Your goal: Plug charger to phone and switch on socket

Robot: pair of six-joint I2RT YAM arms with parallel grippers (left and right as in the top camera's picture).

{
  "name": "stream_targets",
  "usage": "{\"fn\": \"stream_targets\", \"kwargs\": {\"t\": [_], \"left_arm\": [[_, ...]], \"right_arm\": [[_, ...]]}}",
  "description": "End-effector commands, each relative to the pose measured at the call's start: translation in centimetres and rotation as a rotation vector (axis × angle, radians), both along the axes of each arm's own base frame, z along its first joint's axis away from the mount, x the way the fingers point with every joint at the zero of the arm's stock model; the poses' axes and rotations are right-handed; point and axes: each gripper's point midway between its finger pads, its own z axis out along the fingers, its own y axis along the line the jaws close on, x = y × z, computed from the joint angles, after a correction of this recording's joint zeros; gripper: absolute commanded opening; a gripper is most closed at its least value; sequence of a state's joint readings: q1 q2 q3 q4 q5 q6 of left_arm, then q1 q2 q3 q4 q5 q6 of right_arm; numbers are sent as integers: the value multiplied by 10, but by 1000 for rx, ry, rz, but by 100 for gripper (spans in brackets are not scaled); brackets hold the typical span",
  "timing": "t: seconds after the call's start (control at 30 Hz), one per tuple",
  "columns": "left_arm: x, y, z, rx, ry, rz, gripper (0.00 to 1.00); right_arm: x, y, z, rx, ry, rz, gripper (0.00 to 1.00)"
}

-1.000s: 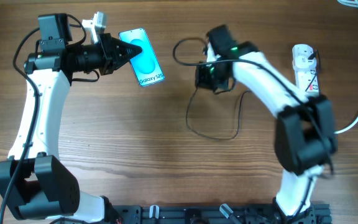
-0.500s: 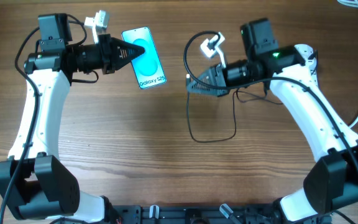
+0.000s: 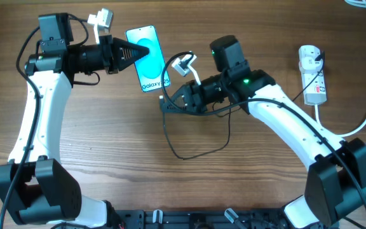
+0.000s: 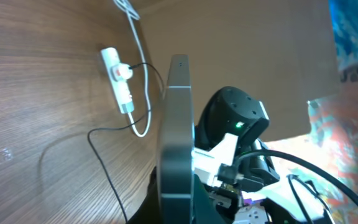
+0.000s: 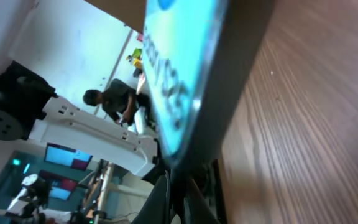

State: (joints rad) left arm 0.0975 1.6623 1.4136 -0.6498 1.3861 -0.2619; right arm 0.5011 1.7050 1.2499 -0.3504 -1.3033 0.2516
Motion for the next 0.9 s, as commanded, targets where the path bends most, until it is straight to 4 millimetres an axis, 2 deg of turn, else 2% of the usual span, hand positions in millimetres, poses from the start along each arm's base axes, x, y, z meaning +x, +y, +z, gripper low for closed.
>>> {"fn": "stream_targets", "kwargs": {"t": [0.0, 0.37, 0.87], "left_arm": [[-11, -4, 20, -64, -60, -63, 4], [-12, -4, 19, -65, -52, -62, 4], [-19, -5, 25, -106, -51, -96, 4]], "right_arm": [[-11, 1, 15, 58, 27, 59, 4], [-8, 4, 27, 107, -10, 76, 4], [-4, 5, 24, 93, -23, 53, 4]]}}
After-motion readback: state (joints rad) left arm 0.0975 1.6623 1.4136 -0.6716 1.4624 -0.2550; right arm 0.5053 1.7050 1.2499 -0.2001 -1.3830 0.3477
